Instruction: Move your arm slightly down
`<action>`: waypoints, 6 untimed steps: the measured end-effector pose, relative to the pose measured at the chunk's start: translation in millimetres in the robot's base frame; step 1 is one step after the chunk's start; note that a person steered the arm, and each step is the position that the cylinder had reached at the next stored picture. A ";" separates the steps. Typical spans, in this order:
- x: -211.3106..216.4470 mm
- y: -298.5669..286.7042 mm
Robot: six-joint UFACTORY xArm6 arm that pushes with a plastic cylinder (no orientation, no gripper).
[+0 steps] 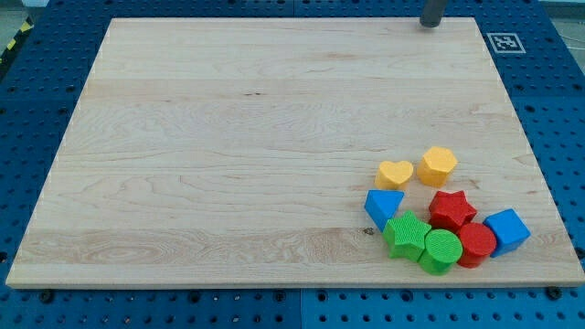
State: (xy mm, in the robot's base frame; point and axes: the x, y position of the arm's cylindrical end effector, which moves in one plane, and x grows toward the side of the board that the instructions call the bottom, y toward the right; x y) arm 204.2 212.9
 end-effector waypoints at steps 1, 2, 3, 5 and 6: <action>0.0 -12.1; 0.0 -20.5; 0.3 -20.5; 60.5 -18.9; 69.8 -18.6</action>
